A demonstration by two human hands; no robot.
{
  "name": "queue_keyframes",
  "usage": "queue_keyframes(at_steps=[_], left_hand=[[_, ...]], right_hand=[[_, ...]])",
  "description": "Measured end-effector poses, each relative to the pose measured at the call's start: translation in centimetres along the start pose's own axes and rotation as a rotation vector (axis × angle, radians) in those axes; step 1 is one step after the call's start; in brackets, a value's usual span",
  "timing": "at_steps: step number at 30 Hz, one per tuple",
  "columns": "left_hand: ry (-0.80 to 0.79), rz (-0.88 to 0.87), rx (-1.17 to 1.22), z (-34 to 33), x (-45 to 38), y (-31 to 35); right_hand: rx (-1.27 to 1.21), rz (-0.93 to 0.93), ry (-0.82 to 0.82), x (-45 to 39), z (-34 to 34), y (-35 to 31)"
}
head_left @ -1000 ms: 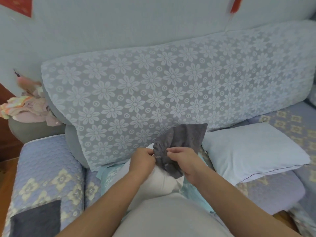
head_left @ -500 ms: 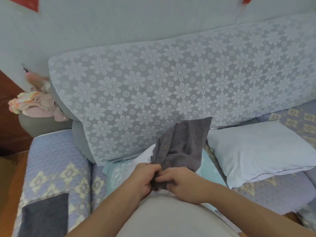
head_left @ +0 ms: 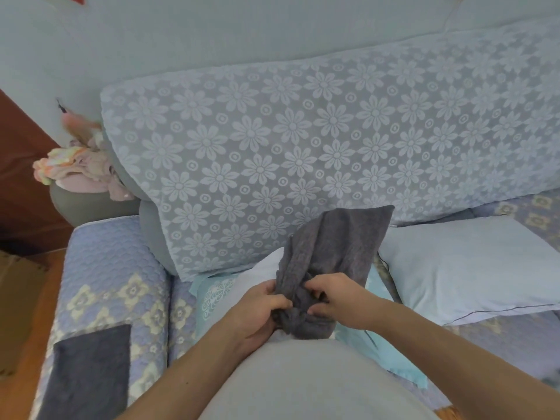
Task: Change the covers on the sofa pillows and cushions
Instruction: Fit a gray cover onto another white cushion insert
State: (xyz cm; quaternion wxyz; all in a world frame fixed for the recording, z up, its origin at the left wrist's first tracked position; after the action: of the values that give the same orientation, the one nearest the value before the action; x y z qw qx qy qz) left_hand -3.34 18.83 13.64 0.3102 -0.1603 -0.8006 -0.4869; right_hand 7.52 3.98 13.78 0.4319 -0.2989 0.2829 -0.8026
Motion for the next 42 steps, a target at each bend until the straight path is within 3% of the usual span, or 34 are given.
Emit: queue_keyframes(at_steps=[2, 4, 8, 10, 11, 14, 18, 22, 24, 26, 31, 33, 35, 37, 39, 42], left_hand=[[0.011, -0.041, -0.016, 0.0, 0.4, -0.2], [0.080, -0.149, -0.216, -0.1, 0.4, 0.0], [0.632, -0.614, -1.144, 0.1, 1.0, 2.5], [0.778, -0.753, -1.335, -0.6, 2.9, 3.7], [0.758, -0.660, -1.335, -1.0, 3.6, 4.1], [0.670, -0.296, -1.158, -1.2, 4.3, 3.6], [0.720, -0.290, -0.920, -0.1, 3.5, 2.8], [0.775, -0.308, -0.303, 0.8, 2.8, 1.6], [0.666, -0.325, 0.067, 1.0, 2.5, 1.5], [0.520, -0.332, 0.272, 0.8, 2.8, 1.5], [0.331, -0.351, 0.297, 0.8, 2.6, 0.8], [0.275, -0.368, 0.306, 0.8, 2.7, 0.8], [0.205, -0.390, 0.288, 0.9, 3.1, 0.8], [0.141, -0.392, 0.248, 1.0, 3.5, 1.0], [0.106, -0.404, 0.225, 1.1, 4.2, 1.8], [0.099, -0.417, 0.212, 0.7, 5.3, 4.5]], right_hand=[[-0.072, -0.048, 0.054, 0.0, -0.5, -0.1], [-0.101, -0.071, 0.165, -0.2, -1.1, 0.0], [-0.166, -0.101, 0.379, -1.5, -2.1, -0.7], [-0.204, -0.083, 0.479, -2.3, -1.7, -1.7], [-0.214, -0.060, 0.517, -2.7, -1.3, -2.3], [-0.171, -0.013, 0.530, -3.4, -0.7, -4.2], [-0.143, 0.025, 0.491, -3.7, -2.1, -5.4], [-0.183, 0.012, 0.511, -3.8, -2.0, -6.0], [-0.195, 0.004, 0.514, -3.7, -1.6, -6.0], [-0.170, 0.011, 0.509, -3.3, -1.2, -5.5], [0.034, 0.033, 0.525, -1.6, -0.6, -3.9], [0.089, 0.023, 0.399, -1.5, 0.1, -3.7], [-0.038, 0.059, 0.196, -1.2, 0.6, -3.8], [-0.120, 0.113, 0.132, -0.8, 1.1, -4.0], [-0.090, 0.181, 0.185, -0.4, 1.2, -4.6], [-0.046, 0.318, 0.440, -0.3, 1.3, -6.0]])
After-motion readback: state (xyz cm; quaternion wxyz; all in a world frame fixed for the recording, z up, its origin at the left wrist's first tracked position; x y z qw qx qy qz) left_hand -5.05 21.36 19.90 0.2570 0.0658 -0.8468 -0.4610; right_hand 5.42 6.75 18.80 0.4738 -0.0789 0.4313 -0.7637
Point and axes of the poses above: each hand's wrist, its own x-axis away from the middle knuckle, its own z-axis out of the back of the hand, y = z × x, the point moved 2 cm from there along -x, towards the middle knuckle, and after that the axes turned 8 degrees about -x, right-handed, at the moved point
